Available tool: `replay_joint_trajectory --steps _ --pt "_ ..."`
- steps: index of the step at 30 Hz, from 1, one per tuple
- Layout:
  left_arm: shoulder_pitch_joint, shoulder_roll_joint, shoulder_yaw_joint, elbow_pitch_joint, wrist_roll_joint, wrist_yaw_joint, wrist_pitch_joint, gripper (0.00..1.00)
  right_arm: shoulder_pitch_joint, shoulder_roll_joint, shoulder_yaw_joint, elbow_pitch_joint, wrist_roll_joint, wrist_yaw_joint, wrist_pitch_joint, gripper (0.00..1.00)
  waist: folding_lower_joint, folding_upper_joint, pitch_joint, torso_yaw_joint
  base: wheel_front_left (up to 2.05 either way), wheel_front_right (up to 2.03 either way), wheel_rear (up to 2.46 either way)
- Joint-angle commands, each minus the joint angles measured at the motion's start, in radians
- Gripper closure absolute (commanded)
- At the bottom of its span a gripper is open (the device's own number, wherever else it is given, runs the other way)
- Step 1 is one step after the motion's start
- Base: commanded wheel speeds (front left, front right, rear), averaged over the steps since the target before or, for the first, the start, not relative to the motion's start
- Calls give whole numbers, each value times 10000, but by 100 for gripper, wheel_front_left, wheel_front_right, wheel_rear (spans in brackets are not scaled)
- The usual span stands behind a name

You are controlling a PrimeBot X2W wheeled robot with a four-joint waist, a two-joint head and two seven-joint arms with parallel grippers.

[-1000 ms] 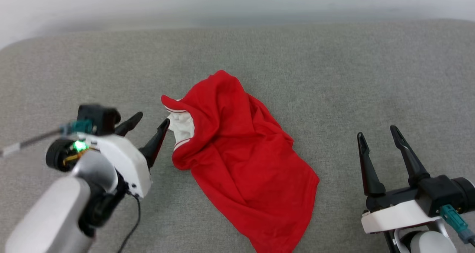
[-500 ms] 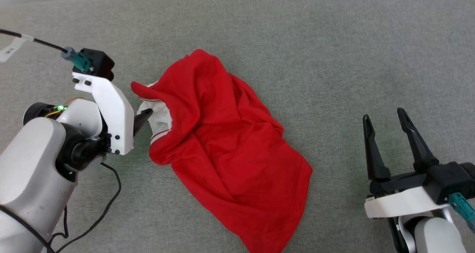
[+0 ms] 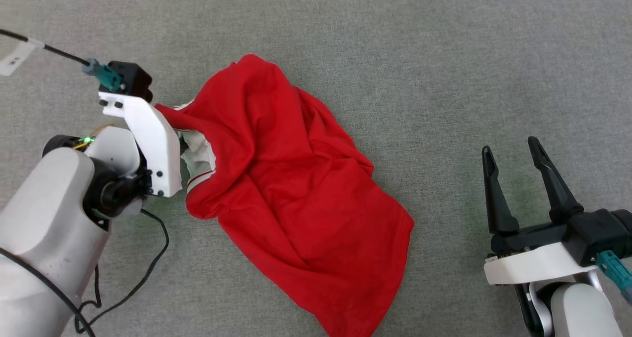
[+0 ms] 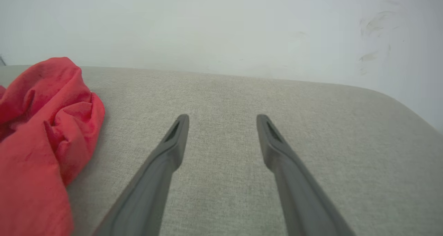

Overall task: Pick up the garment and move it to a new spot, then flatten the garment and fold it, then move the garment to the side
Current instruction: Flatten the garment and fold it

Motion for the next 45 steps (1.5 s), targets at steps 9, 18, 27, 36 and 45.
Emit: replay_joint_trajectory --steps 9,18,27,36,45 --pt "1100 578 902 64 144 190 -2334 100 305 9 101 290 -189 -7 -19 0 -1 0 -1306 496 0 0 0" --pt "2344 1087 1712 -763 13 117 -4147 100 562 7 168 398 -210 -7 -19 0 -1 0 -1904 1043 0 0 0" --pt "3340 1340 1225 413 814 191 -4939 0 571 9 337 525 -84 -7 -19 0 -1 0 -2106 1070 0 0 0" --pt "3114 426 1261 249 1390 470 -7202 0 704 7 202 578 -175 -7 -19 0 -1 0 -2400 1054 0 0 0" --pt "2982 -428 367 -1147 1736 687 -6746 0 897 9 191 595 -239 -7 -19 0 -1 0 -2713 1144 0 0 0"
